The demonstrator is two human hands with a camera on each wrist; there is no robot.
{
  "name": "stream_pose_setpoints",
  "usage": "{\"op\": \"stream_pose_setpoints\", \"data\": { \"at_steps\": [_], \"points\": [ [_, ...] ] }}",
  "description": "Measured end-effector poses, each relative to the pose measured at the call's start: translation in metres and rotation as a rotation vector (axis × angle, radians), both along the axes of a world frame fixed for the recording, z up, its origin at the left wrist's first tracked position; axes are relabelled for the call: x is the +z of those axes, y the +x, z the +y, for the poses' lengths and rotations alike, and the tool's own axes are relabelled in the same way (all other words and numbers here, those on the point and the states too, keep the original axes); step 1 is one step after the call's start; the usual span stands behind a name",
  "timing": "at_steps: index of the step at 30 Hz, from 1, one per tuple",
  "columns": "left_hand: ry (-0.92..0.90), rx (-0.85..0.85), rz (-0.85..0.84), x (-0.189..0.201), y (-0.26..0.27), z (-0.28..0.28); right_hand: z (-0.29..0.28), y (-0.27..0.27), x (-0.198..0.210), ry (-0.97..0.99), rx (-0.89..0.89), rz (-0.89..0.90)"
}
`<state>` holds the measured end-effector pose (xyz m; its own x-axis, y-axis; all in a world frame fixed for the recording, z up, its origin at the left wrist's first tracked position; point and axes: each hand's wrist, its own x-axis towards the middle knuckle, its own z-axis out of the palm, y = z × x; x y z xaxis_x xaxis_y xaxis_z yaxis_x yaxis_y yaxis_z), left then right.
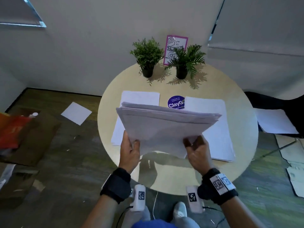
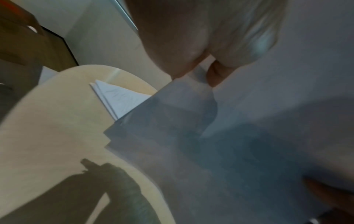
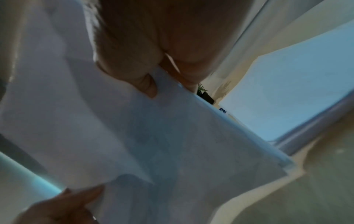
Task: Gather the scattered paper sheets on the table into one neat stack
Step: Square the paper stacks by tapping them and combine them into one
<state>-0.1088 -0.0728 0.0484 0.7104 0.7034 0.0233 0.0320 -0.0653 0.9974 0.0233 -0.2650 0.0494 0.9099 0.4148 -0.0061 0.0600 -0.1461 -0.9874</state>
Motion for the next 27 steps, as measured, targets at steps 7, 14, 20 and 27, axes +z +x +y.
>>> {"op": "stream_pose_setpoints", "data": {
  "at_steps": [7, 14, 20, 27],
  "points": [
    [-0.06, 0.119, -0.011, -0.011, -0.021, -0.043, -0.027, -0.017, -0.019, -0.066, 0.024, -0.071],
    [-0.079, 0.209, -0.022, 0.012, -0.025, -0.062, -0.025, -0.027, 0.008, 0.034, 0.008, -0.091],
    [-0.117, 0.18, -0.088, 0.009, -0.039, -0.062, -0.034, -0.037, -0.003, 0.068, 0.042, 0.032],
    [-0.079, 0.175, -0.069, 0.023, -0.024, -0.063, -0.017, -0.037, 0.001, 0.077, 0.01, -0.034]
  ]
}}
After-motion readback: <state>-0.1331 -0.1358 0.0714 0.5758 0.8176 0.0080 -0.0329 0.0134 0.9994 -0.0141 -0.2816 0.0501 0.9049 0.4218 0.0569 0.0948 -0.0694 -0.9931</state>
